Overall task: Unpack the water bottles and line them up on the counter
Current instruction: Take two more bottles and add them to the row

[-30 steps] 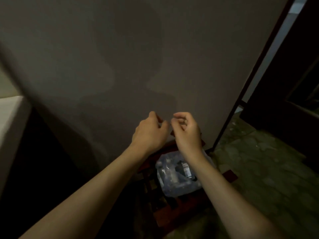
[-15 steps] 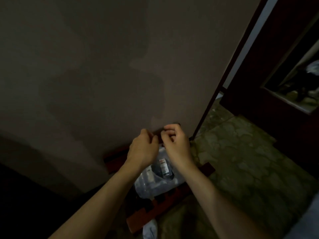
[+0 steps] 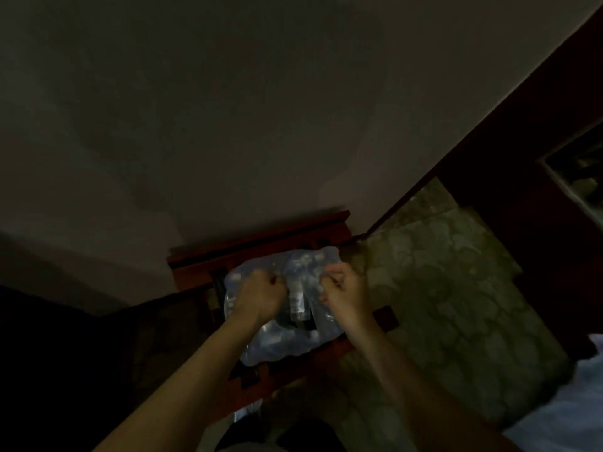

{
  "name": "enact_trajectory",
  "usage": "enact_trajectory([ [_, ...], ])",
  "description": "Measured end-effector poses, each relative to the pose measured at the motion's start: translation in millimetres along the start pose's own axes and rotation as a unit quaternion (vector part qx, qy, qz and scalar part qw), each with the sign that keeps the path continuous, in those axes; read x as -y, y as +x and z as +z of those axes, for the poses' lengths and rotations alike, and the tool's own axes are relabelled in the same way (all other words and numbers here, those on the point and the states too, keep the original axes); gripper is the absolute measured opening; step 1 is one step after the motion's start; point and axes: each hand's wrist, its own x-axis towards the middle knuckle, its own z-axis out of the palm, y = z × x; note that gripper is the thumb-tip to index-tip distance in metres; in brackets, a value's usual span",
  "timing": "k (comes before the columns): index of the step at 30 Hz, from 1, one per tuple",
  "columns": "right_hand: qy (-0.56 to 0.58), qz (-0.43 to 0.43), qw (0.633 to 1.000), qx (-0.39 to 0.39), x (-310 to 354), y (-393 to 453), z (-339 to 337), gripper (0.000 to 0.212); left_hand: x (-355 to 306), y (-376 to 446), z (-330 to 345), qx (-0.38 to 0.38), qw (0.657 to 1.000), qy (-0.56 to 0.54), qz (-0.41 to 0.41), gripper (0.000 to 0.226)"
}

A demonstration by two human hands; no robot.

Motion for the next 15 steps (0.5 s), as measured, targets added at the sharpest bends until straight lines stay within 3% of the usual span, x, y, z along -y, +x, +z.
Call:
enact_trajectory([
  [6, -0.056, 0.091, 0.987, 0.120, -42, 24, 18, 0.021, 36, 17, 28, 0.047, 0.996, 0.025, -0.068, 0.053],
  [10, -0.090, 0.165, 0.948, 0.257, -84, 43, 45, 0.014, 59, 22, 46, 0.057, 0.993, 0.065, -0.086, 0.041],
  [15, -0.179, 0.164, 0.912, 0.330, -125, 67, 77, 0.016, 87, 26, 75, 0.058, 0.990, 0.066, -0.108, 0.031],
])
